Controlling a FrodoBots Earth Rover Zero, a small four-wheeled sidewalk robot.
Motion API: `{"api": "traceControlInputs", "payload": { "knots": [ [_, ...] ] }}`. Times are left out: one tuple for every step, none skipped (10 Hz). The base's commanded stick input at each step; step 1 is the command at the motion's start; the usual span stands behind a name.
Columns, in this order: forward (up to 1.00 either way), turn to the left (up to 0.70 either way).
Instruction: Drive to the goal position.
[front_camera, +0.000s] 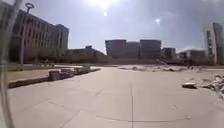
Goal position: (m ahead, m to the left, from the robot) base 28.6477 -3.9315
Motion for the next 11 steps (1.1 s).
{"api": "traceControlInputs", "payload": {
  "knots": [
    [0.85, -0.34],
    [0.85, -0.3],
    [0.85, -0.05],
    [0.85, 0.0],
    [0.85, 0.0],
    [0.85, 0.0],
    [0.85, 0.0],
    [0.85, 0.0],
    [0.85, -0.03],
    [0.85, -0.13],
    [0.85, -0.34]
  ]
}}
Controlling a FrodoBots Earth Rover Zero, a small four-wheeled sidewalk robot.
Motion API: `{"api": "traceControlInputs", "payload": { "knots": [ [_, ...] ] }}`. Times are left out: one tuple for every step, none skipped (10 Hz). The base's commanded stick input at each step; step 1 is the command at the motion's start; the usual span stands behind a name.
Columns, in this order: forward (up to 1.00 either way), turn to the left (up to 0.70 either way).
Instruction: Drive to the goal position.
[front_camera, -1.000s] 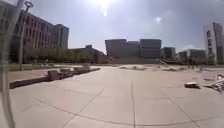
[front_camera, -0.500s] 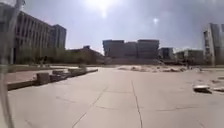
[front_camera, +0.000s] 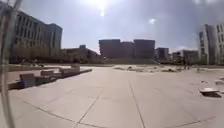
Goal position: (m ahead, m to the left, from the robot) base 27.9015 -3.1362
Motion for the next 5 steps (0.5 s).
{"api": "traceControlInputs", "payload": {
  "knots": [
    [0.85, -0.32],
    [0.85, -0.16],
    [0.85, -0.03],
    [0.85, -0.01],
    [0.85, 0.0]
  ]
}}
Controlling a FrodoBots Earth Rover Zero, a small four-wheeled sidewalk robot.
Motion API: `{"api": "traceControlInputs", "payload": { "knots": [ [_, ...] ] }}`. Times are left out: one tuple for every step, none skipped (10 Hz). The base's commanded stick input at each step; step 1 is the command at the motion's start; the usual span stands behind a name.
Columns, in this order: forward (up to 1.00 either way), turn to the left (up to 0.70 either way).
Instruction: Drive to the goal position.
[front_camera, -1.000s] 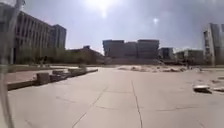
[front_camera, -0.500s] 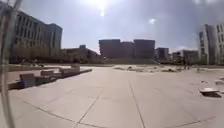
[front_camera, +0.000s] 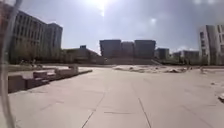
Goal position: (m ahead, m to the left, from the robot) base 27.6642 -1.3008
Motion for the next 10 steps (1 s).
{"api": "traceControlInputs", "payload": {
  "knots": [
    [0.85, 0.0],
    [0.85, 0.0],
    [0.85, -0.03],
    [0.85, -0.13],
    [0.85, -0.33],
    [0.85, -0.29],
    [0.85, 0.0],
    [0.85, 0.0],
    [0.85, 0.0],
    [0.85, 0.0]
  ]
}}
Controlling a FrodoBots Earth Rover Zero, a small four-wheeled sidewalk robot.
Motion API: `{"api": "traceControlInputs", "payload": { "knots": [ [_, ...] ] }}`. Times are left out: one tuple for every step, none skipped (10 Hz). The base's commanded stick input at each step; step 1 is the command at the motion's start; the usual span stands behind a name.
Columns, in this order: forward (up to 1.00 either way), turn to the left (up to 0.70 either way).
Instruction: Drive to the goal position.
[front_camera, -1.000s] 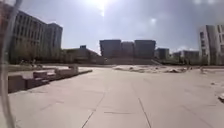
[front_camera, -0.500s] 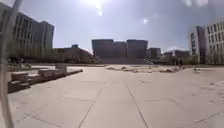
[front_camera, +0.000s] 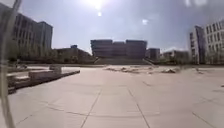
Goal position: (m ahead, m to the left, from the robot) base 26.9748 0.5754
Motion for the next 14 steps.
{"api": "traceControlInputs", "payload": {
  "knots": [
    [0.85, 0.0],
    [0.85, 0.0],
    [0.85, 0.0],
    [0.85, 0.0],
    [0.85, 0.0],
    [0.85, 0.0],
    [0.85, 0.0],
    [0.85, 0.0],
    [0.85, 0.0],
    [0.85, 0.0],
    [0.85, 0.0],
    [0.85, 0.0],
    [0.85, 0.0],
    [0.85, 0.0]
  ]
}}
